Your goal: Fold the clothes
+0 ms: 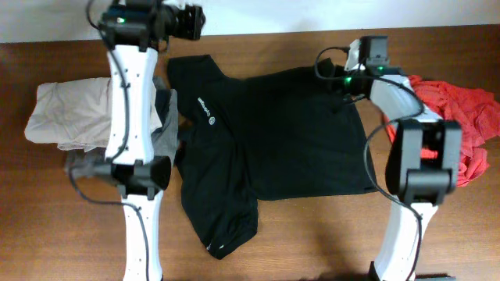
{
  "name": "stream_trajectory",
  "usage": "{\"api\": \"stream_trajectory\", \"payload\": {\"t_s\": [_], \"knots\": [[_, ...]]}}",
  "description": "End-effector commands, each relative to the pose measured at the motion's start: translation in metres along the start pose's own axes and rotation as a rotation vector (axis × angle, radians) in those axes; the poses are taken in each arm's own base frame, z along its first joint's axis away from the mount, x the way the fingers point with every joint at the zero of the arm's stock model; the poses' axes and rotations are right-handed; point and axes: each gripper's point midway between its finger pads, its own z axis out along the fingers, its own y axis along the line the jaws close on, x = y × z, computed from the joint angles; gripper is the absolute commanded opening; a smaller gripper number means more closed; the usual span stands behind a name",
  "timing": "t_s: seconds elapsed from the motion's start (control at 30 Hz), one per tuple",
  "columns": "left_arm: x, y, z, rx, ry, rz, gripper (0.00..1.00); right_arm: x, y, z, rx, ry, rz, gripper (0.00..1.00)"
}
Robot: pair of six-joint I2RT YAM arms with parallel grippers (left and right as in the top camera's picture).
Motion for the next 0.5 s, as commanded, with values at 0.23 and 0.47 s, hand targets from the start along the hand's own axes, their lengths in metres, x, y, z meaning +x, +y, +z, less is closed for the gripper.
{"api": "stream_trajectory", "payload": {"t_s": [0.23,0.47], "knots": [[-0.039,-0.031,-0.092,-0.153,-0.124,0.097,0.54,0.042,-0.028,0.053,0.129,0.09,0.099,0.04],[-0.033,-0.036,-0.09,-0.145,-0.1,0.102,0.54,0.052,-0.115,0.021,0.55,0.1,0.124,0.04]]}}
